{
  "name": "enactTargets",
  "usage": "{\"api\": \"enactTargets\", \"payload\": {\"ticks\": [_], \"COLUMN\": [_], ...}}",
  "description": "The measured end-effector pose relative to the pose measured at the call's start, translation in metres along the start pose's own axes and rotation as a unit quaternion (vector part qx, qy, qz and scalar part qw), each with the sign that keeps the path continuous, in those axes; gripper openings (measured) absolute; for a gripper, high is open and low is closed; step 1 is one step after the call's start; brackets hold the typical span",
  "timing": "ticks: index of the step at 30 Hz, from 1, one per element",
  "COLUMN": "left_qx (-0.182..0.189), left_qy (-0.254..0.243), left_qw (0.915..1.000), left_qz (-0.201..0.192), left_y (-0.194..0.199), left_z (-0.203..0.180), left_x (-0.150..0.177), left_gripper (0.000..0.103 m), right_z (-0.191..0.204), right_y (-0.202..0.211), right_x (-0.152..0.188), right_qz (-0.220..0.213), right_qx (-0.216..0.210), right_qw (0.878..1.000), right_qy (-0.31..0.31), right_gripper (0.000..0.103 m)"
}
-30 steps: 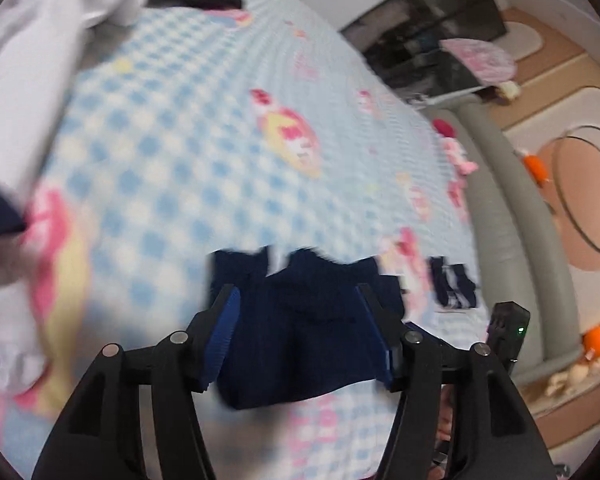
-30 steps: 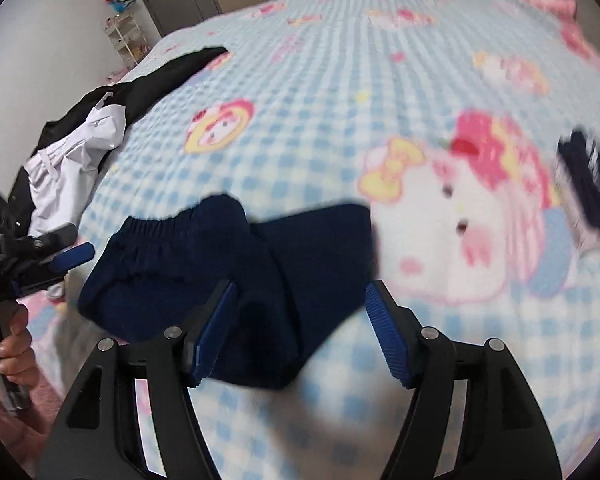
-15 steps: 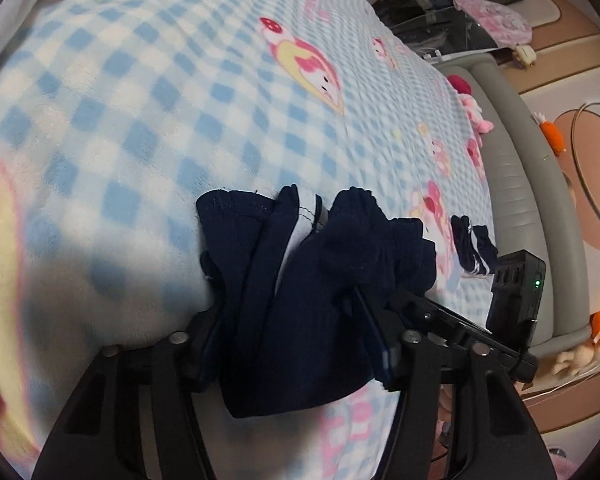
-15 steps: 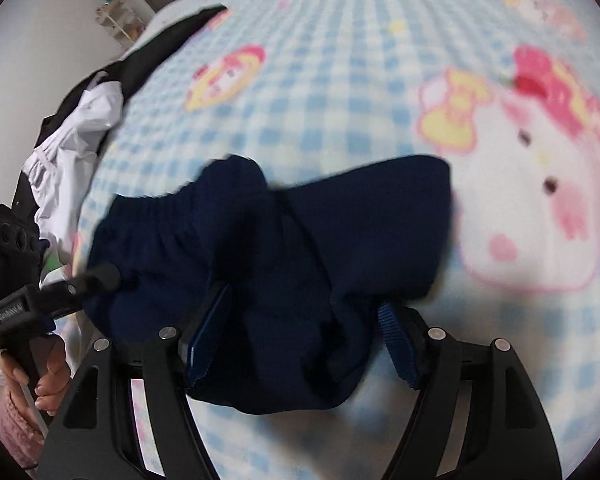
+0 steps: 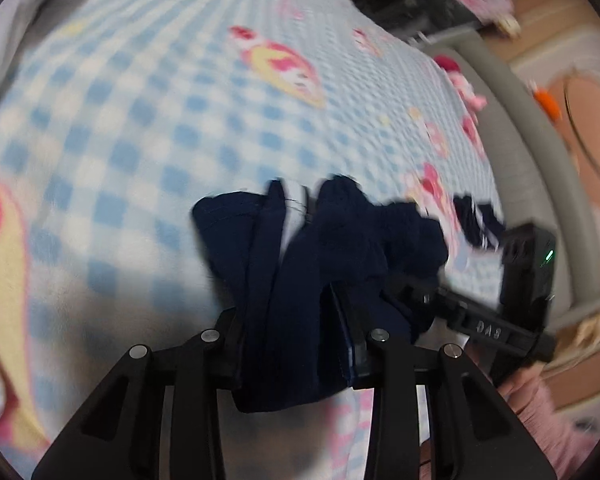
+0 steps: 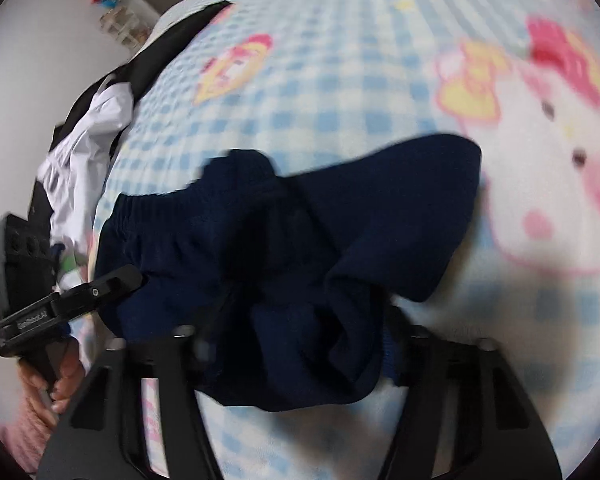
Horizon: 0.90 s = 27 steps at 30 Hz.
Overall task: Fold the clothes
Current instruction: 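Carry the folded pants with both grippers toward the folded clothes stack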
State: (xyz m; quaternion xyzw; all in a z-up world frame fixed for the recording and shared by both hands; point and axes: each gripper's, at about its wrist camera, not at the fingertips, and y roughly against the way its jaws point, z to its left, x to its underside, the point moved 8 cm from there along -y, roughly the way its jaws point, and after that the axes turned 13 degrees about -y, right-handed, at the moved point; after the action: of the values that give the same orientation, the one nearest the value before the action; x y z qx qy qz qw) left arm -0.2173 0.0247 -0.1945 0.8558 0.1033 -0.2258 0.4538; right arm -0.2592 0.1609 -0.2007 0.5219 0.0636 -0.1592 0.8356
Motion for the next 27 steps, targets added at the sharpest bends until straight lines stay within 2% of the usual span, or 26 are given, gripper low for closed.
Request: {"api": "enactTargets", "payload": {"ticks": [3, 6, 9, 12, 17, 20, 23, 27], "left_qx": [-0.007, 0.002, 0.004, 0.016, 0.042, 0.073, 0.072, 0.080], "left_qy": [-0.026, -0.044, -0.068, -0.090, -0.119, -0.122, -0.157, -0.183], "left_qw": [0.9996, 0.9988, 0.9973, 0.9955, 0.9920, 0.9898, 0.9850, 0.9798], "left_qz": [-0.007, -0.024, -0.027, -0.025, -0.010, 0.006, 0.012, 0.017], "left_y": [0.013, 0.025, 0.024, 0.016, -0.018, -0.042, -0.058, -0.078], "left_z": [-0.019, -0.043, -0.074, -0.105, -0.163, -0.199, -0.236, -0.277], "left_x": [-0.008, -0.022, -0.033, -0.041, -0.059, -0.069, -0.077, -0.088], "left_gripper": [0.034, 0.033, 0.033, 0.033, 0.033, 0.033, 0.033, 0.033], "right_z": [0.010, 0.014, 0.014, 0.004, -0.037, -0.065, -0.092, -0.123], "right_y": [0.017, 0.043, 0.070, 0.094, 0.131, 0.154, 0.183, 0.211], "right_x": [-0.002, -0.007, -0.013, -0.021, -0.034, -0.042, -0.051, -0.067], "right_qz": [-0.029, -0.058, -0.082, -0.099, -0.118, -0.127, -0.142, -0.157], "right_qx": [0.004, -0.021, -0.035, -0.026, -0.003, 0.019, 0.037, 0.044], "right_qw": [0.999, 0.998, 0.996, 0.995, 0.993, 0.992, 0.989, 0.986], "right_qy": [0.017, 0.006, 0.004, -0.001, -0.016, -0.020, -0.009, -0.030], "right_gripper": [0.026, 0.023, 0.022, 0.022, 0.022, 0.022, 0.022, 0.022]}}
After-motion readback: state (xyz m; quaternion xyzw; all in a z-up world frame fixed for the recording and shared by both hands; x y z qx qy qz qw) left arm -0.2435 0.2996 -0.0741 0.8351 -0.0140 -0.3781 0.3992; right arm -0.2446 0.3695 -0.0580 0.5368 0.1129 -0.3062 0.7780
